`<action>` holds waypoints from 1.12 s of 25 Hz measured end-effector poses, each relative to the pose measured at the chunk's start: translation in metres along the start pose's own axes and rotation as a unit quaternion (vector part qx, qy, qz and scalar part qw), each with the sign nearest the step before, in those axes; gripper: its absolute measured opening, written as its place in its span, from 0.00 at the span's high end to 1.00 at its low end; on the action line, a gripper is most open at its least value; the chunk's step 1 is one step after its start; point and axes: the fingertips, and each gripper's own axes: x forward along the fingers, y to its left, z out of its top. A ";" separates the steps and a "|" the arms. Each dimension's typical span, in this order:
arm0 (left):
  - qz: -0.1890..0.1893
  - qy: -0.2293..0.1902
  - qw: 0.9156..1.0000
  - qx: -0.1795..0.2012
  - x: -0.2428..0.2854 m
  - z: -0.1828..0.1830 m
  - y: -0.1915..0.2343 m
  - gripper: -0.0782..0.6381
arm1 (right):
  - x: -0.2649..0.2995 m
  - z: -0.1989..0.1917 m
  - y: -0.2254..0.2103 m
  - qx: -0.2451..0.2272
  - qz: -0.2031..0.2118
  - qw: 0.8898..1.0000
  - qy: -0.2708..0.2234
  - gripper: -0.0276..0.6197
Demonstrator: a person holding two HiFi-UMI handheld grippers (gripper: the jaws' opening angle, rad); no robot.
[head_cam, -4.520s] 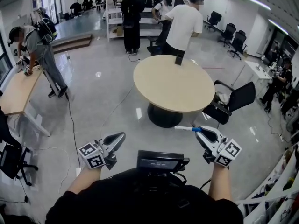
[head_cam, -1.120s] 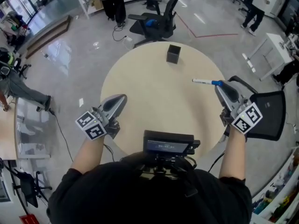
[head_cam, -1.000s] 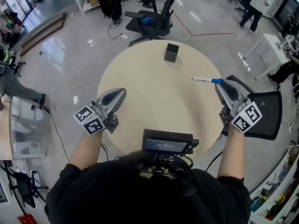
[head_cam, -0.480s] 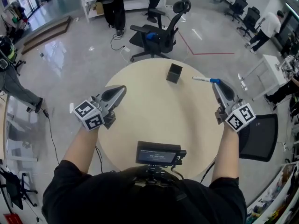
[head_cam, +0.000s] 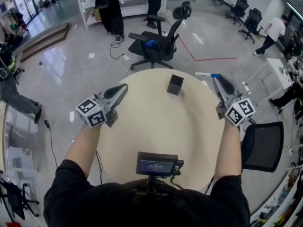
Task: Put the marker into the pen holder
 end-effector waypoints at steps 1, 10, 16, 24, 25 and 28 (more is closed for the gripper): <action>-0.003 -0.003 1.000 -0.004 0.006 0.002 0.006 0.90 | 0.005 -0.001 -0.005 -0.004 -0.002 1.000 0.000 0.84; -0.014 0.006 1.000 0.001 0.059 -0.008 0.063 0.90 | 0.038 -0.034 -0.053 0.026 -0.031 0.999 -0.025 0.84; -0.031 0.036 0.999 -0.015 0.093 -0.057 0.099 0.90 | 0.066 -0.110 -0.080 0.046 -0.056 0.997 -0.002 0.84; -0.032 0.055 0.997 -0.044 0.113 -0.119 0.140 0.90 | 0.101 -0.200 -0.087 0.057 -0.062 0.996 0.041 0.84; -0.032 0.058 0.997 -0.050 0.115 -0.129 0.144 0.90 | 0.102 -0.208 -0.088 0.058 -0.064 0.995 0.044 0.84; -0.027 0.064 0.995 -0.066 0.120 -0.157 0.156 0.90 | 0.106 -0.231 -0.091 0.060 -0.066 0.995 0.051 0.84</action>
